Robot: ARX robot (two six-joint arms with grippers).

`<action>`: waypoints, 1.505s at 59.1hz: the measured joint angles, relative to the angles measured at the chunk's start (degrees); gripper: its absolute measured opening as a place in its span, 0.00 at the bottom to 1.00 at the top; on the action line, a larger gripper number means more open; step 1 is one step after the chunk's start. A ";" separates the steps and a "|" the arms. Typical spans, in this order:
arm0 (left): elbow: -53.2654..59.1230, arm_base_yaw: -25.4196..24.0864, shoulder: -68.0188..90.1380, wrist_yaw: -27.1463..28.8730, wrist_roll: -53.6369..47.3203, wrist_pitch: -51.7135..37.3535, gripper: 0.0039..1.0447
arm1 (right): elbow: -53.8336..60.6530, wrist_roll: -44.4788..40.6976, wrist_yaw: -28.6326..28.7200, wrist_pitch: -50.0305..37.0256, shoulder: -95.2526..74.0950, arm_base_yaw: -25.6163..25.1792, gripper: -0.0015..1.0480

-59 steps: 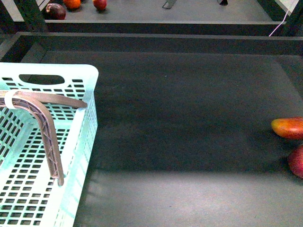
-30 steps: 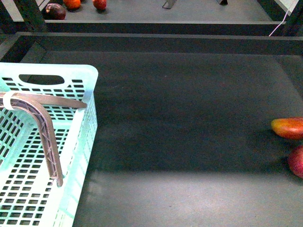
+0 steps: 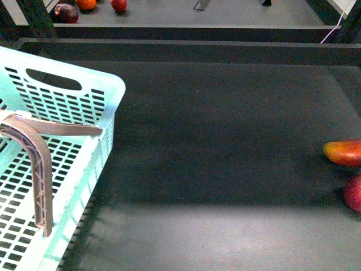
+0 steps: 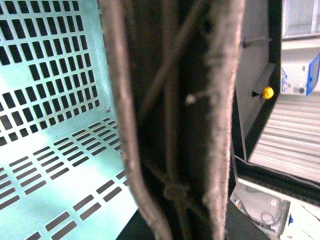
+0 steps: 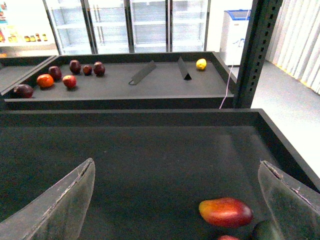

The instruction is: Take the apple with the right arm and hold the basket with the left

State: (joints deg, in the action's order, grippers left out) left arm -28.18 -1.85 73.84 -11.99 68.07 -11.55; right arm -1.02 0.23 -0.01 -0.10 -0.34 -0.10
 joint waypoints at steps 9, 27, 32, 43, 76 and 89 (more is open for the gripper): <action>-4.85 8.17 -1.86 0.55 -0.48 2.58 0.06 | 0.00 0.00 0.00 0.00 0.00 0.00 0.91; -18.69 28.11 2.91 4.92 -1.81 4.92 0.06 | 0.00 0.00 0.00 0.00 0.00 0.00 0.91; -20.37 32.02 4.72 5.68 -1.70 4.94 0.06 | 0.00 0.00 0.00 0.00 0.00 0.00 0.91; -22.71 38.21 7.39 5.75 -2.89 5.62 0.06 | 0.00 0.00 0.00 0.00 0.00 0.00 0.91; -23.85 40.85 7.69 4.07 -6.56 5.66 0.06 | -0.13 0.37 -0.76 0.46 -0.31 0.17 0.91; -23.89 40.87 7.69 3.89 -6.60 5.66 0.06 | -8.55 7.65 -8.96 17.99 -20.90 -5.70 0.91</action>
State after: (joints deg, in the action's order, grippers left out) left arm -52.07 39.03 81.54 -8.10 61.47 -5.89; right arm -9.56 7.88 -8.97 17.89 -21.23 -5.80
